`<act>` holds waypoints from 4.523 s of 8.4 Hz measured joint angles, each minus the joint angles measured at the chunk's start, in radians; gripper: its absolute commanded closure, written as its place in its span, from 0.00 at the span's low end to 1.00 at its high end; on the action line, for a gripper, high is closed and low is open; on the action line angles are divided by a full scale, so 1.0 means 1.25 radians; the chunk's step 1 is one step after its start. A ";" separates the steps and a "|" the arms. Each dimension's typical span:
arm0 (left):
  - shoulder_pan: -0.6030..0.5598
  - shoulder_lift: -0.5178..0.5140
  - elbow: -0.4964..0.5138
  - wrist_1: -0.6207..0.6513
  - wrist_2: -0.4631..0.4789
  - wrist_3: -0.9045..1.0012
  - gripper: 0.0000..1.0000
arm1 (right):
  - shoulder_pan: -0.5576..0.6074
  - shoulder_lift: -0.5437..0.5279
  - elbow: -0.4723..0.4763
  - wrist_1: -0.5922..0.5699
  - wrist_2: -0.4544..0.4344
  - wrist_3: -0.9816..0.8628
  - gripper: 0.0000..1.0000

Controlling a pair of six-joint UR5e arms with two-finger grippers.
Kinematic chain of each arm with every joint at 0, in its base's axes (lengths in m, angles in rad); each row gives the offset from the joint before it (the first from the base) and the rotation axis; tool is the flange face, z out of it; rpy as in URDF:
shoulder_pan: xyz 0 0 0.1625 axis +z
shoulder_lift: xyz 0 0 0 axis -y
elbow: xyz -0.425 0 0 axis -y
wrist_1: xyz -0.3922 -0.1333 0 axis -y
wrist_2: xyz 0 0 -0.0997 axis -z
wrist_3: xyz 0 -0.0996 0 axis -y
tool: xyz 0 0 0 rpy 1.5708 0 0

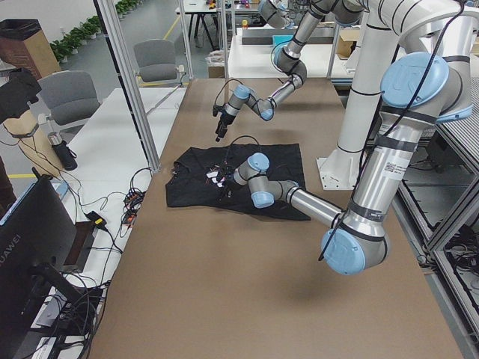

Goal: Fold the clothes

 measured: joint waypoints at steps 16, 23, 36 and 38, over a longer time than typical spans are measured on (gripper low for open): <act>0.075 -0.029 0.073 0.043 0.084 -0.015 0.94 | -0.001 -0.002 0.000 0.000 -0.004 0.001 0.06; 0.010 -0.025 0.075 0.049 0.076 0.000 0.96 | -0.003 -0.002 -0.002 0.002 -0.004 0.001 0.06; -0.089 0.072 -0.016 0.050 -0.008 0.119 0.06 | -0.004 -0.003 -0.009 0.006 -0.004 0.001 0.06; -0.100 0.054 -0.021 0.059 -0.027 0.119 0.06 | -0.004 -0.002 -0.009 0.006 -0.003 0.000 0.06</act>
